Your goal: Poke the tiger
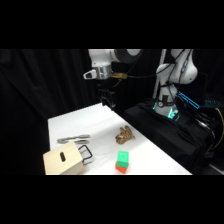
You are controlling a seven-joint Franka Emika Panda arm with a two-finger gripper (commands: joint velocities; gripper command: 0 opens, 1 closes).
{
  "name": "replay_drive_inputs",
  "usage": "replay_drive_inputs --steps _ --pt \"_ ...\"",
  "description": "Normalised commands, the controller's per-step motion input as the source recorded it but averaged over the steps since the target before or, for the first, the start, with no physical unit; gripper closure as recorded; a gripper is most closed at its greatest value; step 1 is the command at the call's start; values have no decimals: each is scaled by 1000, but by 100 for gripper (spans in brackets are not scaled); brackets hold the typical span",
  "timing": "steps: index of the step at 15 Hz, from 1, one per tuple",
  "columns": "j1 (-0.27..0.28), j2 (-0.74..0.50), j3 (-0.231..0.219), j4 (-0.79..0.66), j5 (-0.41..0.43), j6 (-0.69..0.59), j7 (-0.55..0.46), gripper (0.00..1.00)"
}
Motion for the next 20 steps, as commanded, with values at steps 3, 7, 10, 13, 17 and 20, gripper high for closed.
replay_drive_inputs --steps 3,7,10,13,17,20 --pt "-2 2 27 -14 7 24 48 0" --pt "42 -105 69 -203 38 132 95 0" --pt "59 -176 77 -339 -1 302 174 27" --pt "57 -149 59 -375 -4 432 184 44" --pt "42 -25 39 -340 -61 544 206 78" --pt "43 198 36 -263 -112 583 163 97"
